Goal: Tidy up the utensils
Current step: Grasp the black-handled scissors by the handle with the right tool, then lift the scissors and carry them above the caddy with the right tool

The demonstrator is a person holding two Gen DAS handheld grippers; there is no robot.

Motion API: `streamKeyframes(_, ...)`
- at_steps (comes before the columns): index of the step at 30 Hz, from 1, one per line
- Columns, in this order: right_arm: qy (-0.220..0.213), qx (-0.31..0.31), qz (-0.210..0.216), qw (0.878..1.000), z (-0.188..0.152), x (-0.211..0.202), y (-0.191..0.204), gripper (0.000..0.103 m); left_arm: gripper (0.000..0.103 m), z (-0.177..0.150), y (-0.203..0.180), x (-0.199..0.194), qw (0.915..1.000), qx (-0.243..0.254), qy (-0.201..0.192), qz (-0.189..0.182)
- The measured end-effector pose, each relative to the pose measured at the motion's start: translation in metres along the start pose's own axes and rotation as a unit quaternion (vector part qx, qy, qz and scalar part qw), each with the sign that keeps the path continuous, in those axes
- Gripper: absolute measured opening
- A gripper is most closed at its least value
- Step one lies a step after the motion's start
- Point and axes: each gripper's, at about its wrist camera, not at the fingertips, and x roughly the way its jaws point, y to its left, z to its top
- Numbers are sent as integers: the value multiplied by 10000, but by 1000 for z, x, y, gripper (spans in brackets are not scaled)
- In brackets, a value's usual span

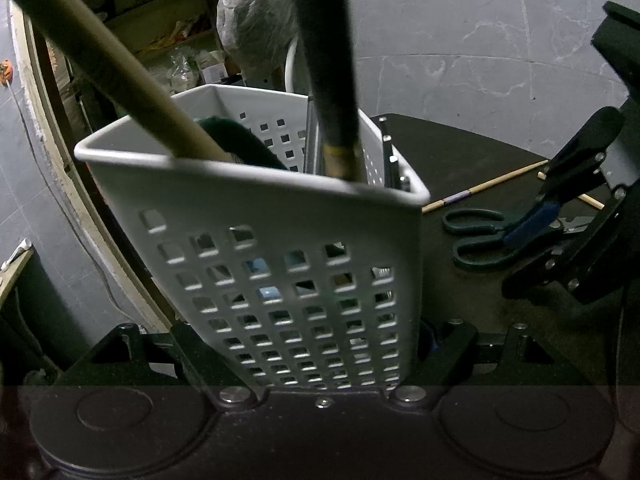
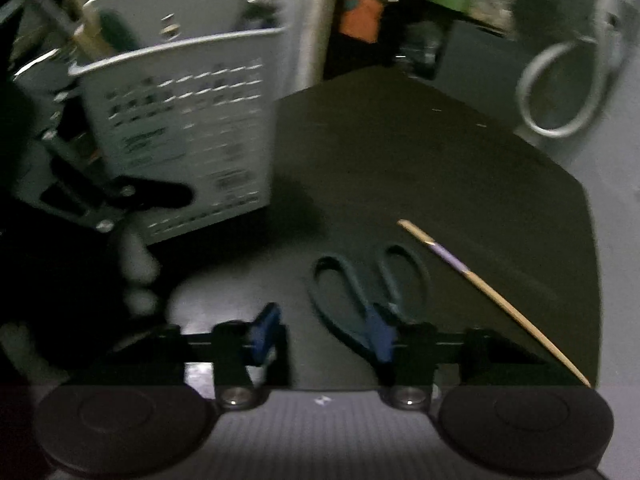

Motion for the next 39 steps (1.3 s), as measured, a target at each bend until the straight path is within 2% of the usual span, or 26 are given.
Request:
streamKeyframes(4, 75, -92, 197, 9997, 8, 11, -5, 33, 84, 0, -2, 0, 10000, -21, 12, 22)
streamKeyframes(8, 193, 246, 634, 9975, 17, 19, -24, 32, 84, -2, -4, 0, 10000, -45, 28, 40)
streamKeyframes(11, 138, 251, 706, 9971, 22, 23, -32, 8, 84, -2, -5, 0, 10000, -61, 36, 53)
streamKeyframes(16, 198, 156, 876, 9958, 29, 24, -38, 5, 84, -2, -6, 0, 9999, -85, 42, 68)
streamKeyframes(21, -80, 777, 1300, 9884, 36, 7, -56, 5, 84, -2, -6, 1, 9999, -89, 42, 72)
streamKeyframes(26, -415, 1624, 1734, 9705, 36, -11, -82, 6, 84, -2, -6, 1, 9999, -90, 45, 70)
streamKeyframes(30, -728, 2481, 2036, 9443, 24, -21, -107, 6, 84, -2, -6, 1, 9999, -93, 44, 72)
streamKeyframes(32, -883, 2962, 2134, 9268, 14, -25, -120, 6, 84, -2, -6, 1, 9999, -95, 46, 72)
streamKeyframes(39, -1192, 4074, 1953, 8841, -29, -25, -156, 6, 85, -2, -6, 1, 9999, -90, 54, 72)
